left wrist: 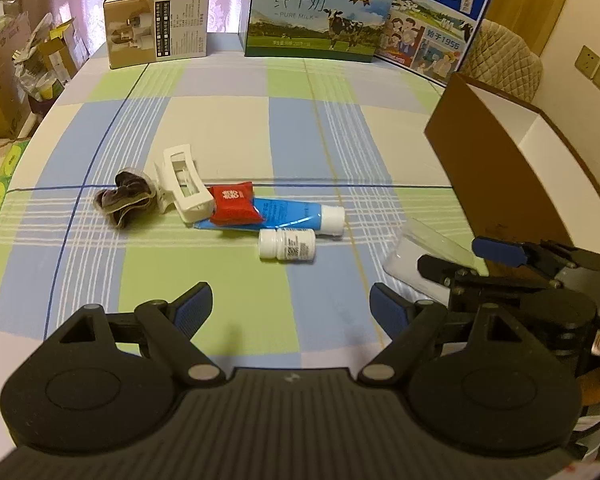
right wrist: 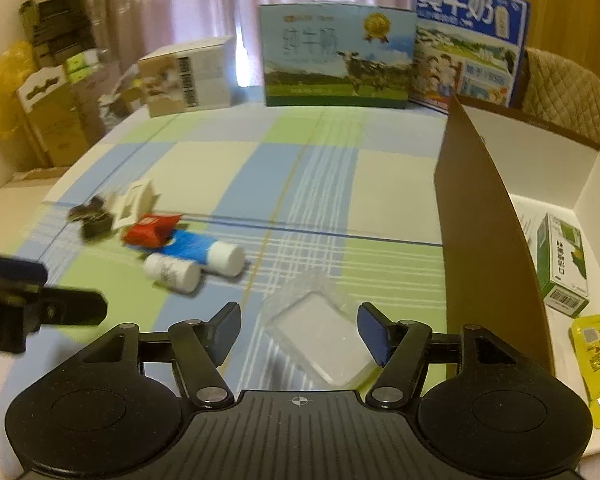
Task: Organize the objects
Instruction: 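Move the right tool to the clear plastic tray while the left tool approaches the white pill bottle, then close the right tool on the clear tray while the left tool grasps the white pill bottle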
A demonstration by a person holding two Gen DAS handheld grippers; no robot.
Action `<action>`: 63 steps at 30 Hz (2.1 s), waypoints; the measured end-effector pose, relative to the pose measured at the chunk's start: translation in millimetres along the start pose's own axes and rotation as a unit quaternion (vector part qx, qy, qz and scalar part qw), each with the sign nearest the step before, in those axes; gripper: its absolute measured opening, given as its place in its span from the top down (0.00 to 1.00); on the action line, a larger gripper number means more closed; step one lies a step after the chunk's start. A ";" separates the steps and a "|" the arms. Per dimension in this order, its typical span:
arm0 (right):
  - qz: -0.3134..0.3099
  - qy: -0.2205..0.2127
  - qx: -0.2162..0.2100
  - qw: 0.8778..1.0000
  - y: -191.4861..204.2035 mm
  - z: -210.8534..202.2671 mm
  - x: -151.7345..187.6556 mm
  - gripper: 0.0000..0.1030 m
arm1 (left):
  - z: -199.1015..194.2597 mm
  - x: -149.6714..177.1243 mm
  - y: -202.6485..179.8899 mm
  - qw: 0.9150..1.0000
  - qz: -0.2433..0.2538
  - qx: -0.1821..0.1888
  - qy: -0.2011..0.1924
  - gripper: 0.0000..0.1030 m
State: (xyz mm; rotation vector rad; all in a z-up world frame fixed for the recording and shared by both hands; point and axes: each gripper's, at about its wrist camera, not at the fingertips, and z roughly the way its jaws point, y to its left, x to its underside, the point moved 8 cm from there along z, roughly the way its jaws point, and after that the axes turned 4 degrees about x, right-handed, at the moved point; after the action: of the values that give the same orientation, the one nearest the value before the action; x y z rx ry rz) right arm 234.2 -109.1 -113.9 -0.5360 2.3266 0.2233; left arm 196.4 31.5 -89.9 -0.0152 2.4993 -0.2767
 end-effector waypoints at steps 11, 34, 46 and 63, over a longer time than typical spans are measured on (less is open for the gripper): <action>0.054 0.033 -0.016 0.998 -17.8 38.3 -4.6 0.35 | 27.3 7.0 14.4 1.000 -0.027 -0.004 0.015 0.20; 0.027 0.051 0.002 0.998 -12.6 32.0 17.1 0.48 | 51.9 12.3 14.4 0.999 -0.032 -0.015 0.006 0.20; 0.054 0.036 0.012 0.998 -25.8 40.7 8.8 0.48 | 86.2 -11.6 2.6 0.999 -0.004 -0.034 -0.020 0.30; 0.056 0.034 0.007 0.998 -28.7 43.1 6.9 0.48 | 98.0 -14.2 4.0 0.999 0.014 -0.037 -0.020 0.59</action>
State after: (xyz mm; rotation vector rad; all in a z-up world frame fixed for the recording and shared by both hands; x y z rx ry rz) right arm 269.1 -123.7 -149.9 -0.4113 2.4252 0.2456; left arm 265.4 17.4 -159.7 -0.0157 2.4659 -0.1693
